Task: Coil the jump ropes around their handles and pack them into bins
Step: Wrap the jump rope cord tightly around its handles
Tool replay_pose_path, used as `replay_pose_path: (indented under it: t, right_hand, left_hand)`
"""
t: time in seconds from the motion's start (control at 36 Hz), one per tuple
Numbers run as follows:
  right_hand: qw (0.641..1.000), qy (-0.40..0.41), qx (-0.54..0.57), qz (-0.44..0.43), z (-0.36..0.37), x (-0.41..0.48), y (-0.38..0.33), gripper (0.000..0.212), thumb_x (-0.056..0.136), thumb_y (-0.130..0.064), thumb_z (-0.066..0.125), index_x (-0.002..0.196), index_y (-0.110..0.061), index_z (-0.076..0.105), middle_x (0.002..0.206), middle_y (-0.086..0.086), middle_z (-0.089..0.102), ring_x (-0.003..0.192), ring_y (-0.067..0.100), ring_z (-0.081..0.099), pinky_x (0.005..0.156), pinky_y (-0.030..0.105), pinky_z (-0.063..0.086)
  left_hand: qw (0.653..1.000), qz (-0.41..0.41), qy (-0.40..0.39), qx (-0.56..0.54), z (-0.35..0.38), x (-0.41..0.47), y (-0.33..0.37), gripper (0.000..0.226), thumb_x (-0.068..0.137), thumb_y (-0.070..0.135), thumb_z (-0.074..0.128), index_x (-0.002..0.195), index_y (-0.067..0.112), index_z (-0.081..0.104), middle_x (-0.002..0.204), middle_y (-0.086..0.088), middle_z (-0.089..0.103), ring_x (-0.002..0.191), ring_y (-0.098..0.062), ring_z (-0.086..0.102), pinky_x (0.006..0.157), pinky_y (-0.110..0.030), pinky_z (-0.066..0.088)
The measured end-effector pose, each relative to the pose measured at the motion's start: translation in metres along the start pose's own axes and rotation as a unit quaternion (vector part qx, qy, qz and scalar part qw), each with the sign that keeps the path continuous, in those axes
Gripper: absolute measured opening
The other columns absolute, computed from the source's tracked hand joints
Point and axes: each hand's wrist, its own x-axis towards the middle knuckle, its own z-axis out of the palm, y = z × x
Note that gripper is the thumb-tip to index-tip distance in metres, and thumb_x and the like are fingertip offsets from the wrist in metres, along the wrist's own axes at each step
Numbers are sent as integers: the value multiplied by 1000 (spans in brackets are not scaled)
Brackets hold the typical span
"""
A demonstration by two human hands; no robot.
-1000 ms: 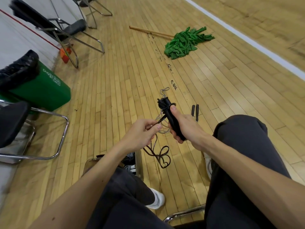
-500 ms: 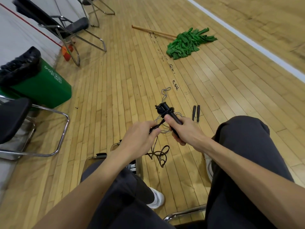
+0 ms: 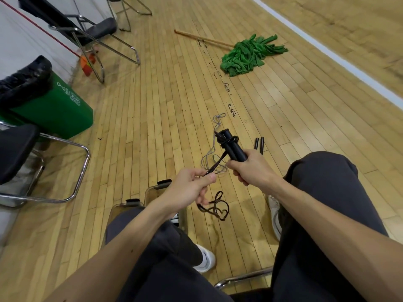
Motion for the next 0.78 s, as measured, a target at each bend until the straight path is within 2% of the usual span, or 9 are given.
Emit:
replay_pose_path:
  t: [0.03,0.08,0.14,0.25,0.36,0.44,0.56,0.64,0.78]
  right_hand:
    - [1000,4,-11,4,0,1,2,22,93,-19,67,112,-15,58,75,8,61,60,19,54,51,30,45]
    - [999,9,-39,13,0,5,7,24,93,-21,68,114,-15,58,75,7,63,58,17,55,51,29,45]
    - [996,6,-83,20,2,9,10,25,93,-24,69,114,-14,60,76,7,66,57,16,56,51,28,45]
    - [986,-4,-163,45,6,13,17,30,92,-25,70,117,-12,60,82,7,69,58,13,59,51,25,47]
    - [979,-39,-182,88,11,13,21,31,92,-24,72,115,-11,57,78,8,71,50,13,56,43,24,44]
    - [966,-115,-180,145,13,8,17,26,92,-20,71,109,-10,55,74,8,72,46,13,51,42,24,43]
    - [915,-269,-191,231,8,-1,10,25,91,-15,69,110,-4,58,69,9,69,44,14,48,42,23,41]
    - [890,-332,-195,246,8,-4,7,15,90,-16,69,98,-6,63,65,6,63,44,14,48,41,24,41]
    - [864,-399,-205,229,8,-11,2,17,89,-20,71,97,-9,61,63,3,57,46,15,48,42,24,43]
  left_hand:
    - [999,11,13,47,1,0,1,32,101,35,57,125,14,59,60,5,54,57,-10,56,74,-30,56]
    - [975,61,49,206,2,1,5,30,101,39,55,124,21,61,90,4,69,85,-10,65,81,-27,50]
    - [914,103,71,387,3,-2,9,33,102,38,52,128,19,61,108,3,68,99,-14,63,86,-29,49]
    - [778,136,92,606,5,0,5,19,106,23,47,119,16,59,84,0,58,76,-21,61,69,-34,55]
    - [728,166,84,660,2,-3,7,12,106,18,46,108,14,57,75,2,47,68,-21,53,62,-31,50]
    - [719,191,39,667,-5,-9,17,24,107,31,42,110,14,58,82,1,51,75,-22,58,68,-31,52]
    - [738,196,-55,643,-20,-13,35,31,105,37,43,116,13,59,93,2,54,83,-17,56,74,-28,51]
    - [750,190,-82,629,-30,-13,42,33,104,39,44,113,13,61,90,4,53,83,-14,56,76,-27,51]
    - [777,201,-81,591,-39,-8,48,33,101,42,51,111,15,66,95,2,67,81,-11,58,81,-31,52]
